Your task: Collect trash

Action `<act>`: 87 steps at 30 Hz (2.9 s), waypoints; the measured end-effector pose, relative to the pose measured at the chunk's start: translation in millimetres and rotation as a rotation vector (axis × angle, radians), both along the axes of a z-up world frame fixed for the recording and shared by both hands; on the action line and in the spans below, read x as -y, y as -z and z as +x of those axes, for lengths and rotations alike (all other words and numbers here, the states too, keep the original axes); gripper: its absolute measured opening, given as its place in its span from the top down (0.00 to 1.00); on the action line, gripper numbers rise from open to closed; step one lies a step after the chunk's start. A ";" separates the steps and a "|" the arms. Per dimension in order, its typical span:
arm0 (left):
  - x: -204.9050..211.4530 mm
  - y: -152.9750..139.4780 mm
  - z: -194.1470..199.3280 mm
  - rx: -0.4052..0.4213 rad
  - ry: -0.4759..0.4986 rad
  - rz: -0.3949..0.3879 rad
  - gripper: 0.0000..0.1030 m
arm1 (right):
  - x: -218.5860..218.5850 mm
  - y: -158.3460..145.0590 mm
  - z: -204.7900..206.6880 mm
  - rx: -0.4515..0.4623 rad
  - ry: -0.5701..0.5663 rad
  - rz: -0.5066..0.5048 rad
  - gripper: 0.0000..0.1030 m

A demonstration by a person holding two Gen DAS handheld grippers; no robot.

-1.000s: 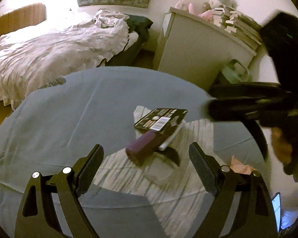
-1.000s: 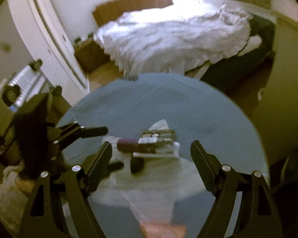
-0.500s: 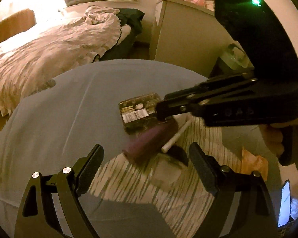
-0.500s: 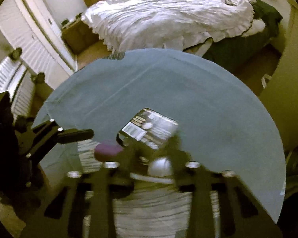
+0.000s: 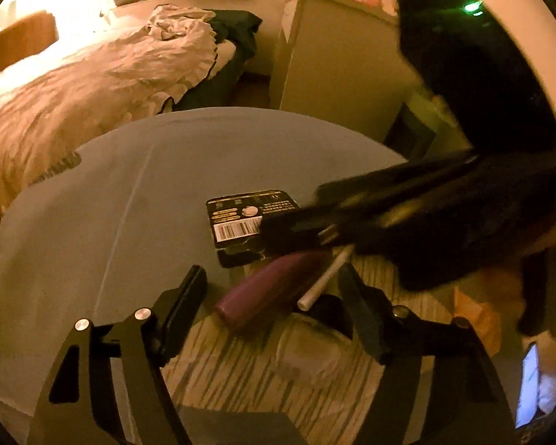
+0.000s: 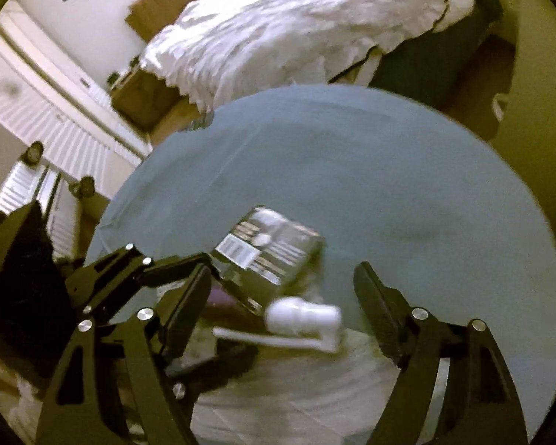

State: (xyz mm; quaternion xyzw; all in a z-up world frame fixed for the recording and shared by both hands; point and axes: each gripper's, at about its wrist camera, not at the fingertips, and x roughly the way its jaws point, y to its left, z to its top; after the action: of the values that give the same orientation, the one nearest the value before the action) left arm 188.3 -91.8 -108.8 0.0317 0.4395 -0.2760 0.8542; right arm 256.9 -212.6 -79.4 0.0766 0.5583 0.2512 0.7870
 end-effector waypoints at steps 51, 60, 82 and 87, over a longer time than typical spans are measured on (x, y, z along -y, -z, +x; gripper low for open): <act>67.2 -3.5 5.4 -0.025 0.194 0.071 0.66 | 80.3 -1.8 -33.6 0.130 0.042 -0.044 0.88; 0.7 -22.1 -3.2 -0.050 0.048 -0.075 0.67 | 103.4 -18.3 -27.4 0.166 0.180 0.038 0.21; 3.3 -5.2 10.4 -0.024 0.009 -0.040 0.70 | 95.8 -22.1 -40.1 0.196 0.202 -0.029 0.48; 2.0 -32.4 -12.7 0.040 0.005 -0.116 0.70 | 130.5 -49.2 -82.6 0.239 0.265 0.162 0.48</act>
State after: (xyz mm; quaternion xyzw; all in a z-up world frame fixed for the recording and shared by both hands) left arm 175.7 -93.8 -76.4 -0.0113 0.4053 -0.3023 0.8627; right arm 174.3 -343.2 -30.2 0.1819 0.4241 0.1968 0.8651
